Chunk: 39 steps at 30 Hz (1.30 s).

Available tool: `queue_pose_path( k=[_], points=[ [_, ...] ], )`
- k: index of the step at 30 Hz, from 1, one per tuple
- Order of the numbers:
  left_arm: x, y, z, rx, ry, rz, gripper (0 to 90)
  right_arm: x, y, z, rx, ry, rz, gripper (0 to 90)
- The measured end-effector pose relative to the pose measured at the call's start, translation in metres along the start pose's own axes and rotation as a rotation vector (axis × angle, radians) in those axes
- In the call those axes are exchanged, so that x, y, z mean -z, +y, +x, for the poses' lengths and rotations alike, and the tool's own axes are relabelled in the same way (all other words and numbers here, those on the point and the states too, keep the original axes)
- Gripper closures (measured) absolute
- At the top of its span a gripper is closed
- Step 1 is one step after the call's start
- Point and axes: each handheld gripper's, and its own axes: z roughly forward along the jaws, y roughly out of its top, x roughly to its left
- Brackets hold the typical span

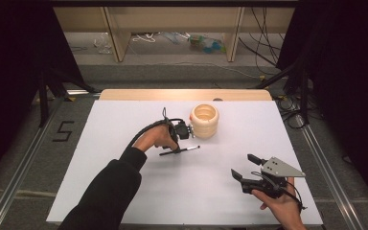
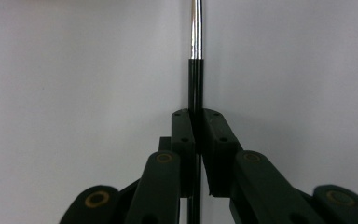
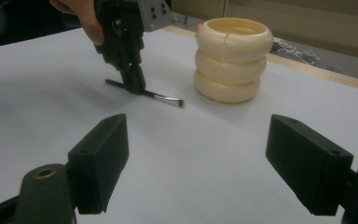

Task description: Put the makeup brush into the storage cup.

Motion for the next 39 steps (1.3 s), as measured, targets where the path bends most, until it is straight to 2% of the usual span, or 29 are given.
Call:
queue_pose_path(
  k=[3, 4, 5, 6, 8, 9, 10, 11, 12, 14, 16, 17, 20, 21, 22, 23, 24, 25, 26, 27, 28, 29, 30, 31, 33, 34, 36, 37, 39],
  points=[
    [0.004, -0.001, 0.0, 0.001, -0.007, -0.021, 83.7, 0.0, -0.001, 0.0, 0.004, -0.005, 0.003, 22.4],
    [0.011, -0.002, 0.001, -0.016, 0.023, -0.063, 83.7, 0.0, 0.0, -0.001, 0.003, -0.003, 0.001, 22.4],
    [0.011, -0.002, 0.001, -0.016, 0.023, -0.063, 83.7, 0.0, 0.0, -0.001, 0.003, -0.003, 0.001, 22.4],
    [0.017, -0.003, 0.003, -0.023, 0.032, -0.088, 83.7, 0.0, 0.0, -0.001, 0.001, -0.003, 0.001, 22.4],
    [0.028, -0.007, 0.004, 0.0, 0.023, -0.164, 83.8, 0.0, 0.0, -0.001, 0.0, -0.004, 0.006, 22.4],
    [0.036, -0.009, 0.004, 0.011, 0.036, -0.213, 83.7, 0.001, -0.001, 0.0, -0.014, -0.002, 0.018, 22.4],
    [0.039, -0.011, 0.003, 0.026, 0.037, -0.241, 83.7, 0.0, 0.0, -0.001, 0.003, -0.008, 0.002, 22.4],
    [0.039, -0.011, 0.003, 0.026, 0.037, -0.241, 83.7, 0.0, 0.0, -0.001, 0.003, -0.008, 0.002, 22.4],
    [0.041, -0.013, 0.004, 0.032, 0.038, -0.263, 83.7, 0.001, 0.0, 0.0, -0.014, -0.004, 0.01, 22.4],
    [0.045, -0.018, 0.005, 0.073, 0.043, -0.353, 83.7, 0.0, -0.001, 0.0, 0.003, -0.007, -0.002, 22.4],
    [0.047, -0.02, 0.004, 0.091, 0.041, -0.375, 83.7, 0.0, 0.0, 0.0, 0.002, -0.005, -0.002, 22.4],
    [0.047, -0.021, 0.001, 0.139, 0.047, -0.454, 83.7, -0.001, 0.0, 0.0, 0.002, -0.006, -0.005, 22.4],
    [0.054, -0.024, 0.002, 0.12, 0.064, -0.474, 83.7, 0.0, -0.001, -0.001, -0.004, -0.009, 0.002, 22.4],
    [0.059, -0.026, 0.001, 0.121, 0.077, -0.507, 83.7, 0.0, 0.0, 0.0, -0.014, -0.005, 0.01, 22.4],
    [0.059, -0.026, 0.001, 0.121, 0.077, -0.507, 83.7, 0.0, -0.001, 0.0, -0.013, -0.006, 0.008, 22.4],
    [0.065, -0.028, 0.001, 0.125, 0.096, -0.551, 83.7, 0.0, -0.001, -0.001, -0.005, -0.004, 0.007, 22.4],
    [0.065, -0.028, 0.001, 0.125, 0.096, -0.551, 83.7, 0.0, -0.001, -0.001, -0.005, -0.004, 0.007, 22.4],
    [0.067, -0.029, 0.001, 0.144, 0.095, -0.589, 83.7, -0.001, -0.001, -0.001, -0.006, -0.001, 0.003, 22.4],
    [0.07, -0.029, -0.001, 0.174, 0.109, -0.684, 83.7, 0.0, 0.0, 0.0, -0.015, -0.006, 0.01, 22.4],
    [0.07, -0.029, -0.001, 0.174, 0.109, -0.684, 83.7, 0.0, 0.0, 0.0, -0.015, -0.006, 0.01, 22.4],
    [0.073, -0.029, 0.0, 0.169, 0.104, -0.717, 83.7, 0.0, 0.0, 0.0, -0.01, -0.006, 0.006, 22.4],
    [0.074, -0.029, 0.0, 0.184, 0.101, -0.751, 83.7, 0.0, -0.001, 0.0, -0.01, -0.002, 0.013, 22.4],
    [0.077, -0.03, 0.002, 0.215, 0.115, -0.808, 83.6, 0.0, -0.001, 0.0, -0.01, -0.007, 0.006, 22.4],
    [0.077, -0.03, 0.002, 0.215, 0.115, -0.808, 83.6, 0.0, -0.001, 0.0, -0.01, -0.007, 0.006, 22.4],
    [0.079, -0.03, 0.004, 0.248, 0.125, -0.872, 83.6, -0.001, -0.001, 0.0, -0.013, -0.007, 0.004, 22.4],
    [0.08, -0.03, 0.005, 0.262, 0.127, -0.898, 83.7, 0.0, -0.001, -0.001, 0.006, -0.005, 0.006, 22.4],
    [0.083, -0.031, 0.008, 0.305, 0.136, -0.956, 83.7, -0.001, -0.001, -0.001, -0.002, -0.011, -0.003, 22.4],
    [0.084, -0.03, 0.009, 0.323, 0.142, -0.971, 83.7, -0.002, -0.001, 0.0, -0.026, 0.007, -0.008, 22.4],
    [0.085, -0.03, 0.01, 0.338, 0.156, -0.991, 83.7, 0.0, -0.001, -0.001, 0.003, -0.005, 0.004, 22.4]
  ],
)
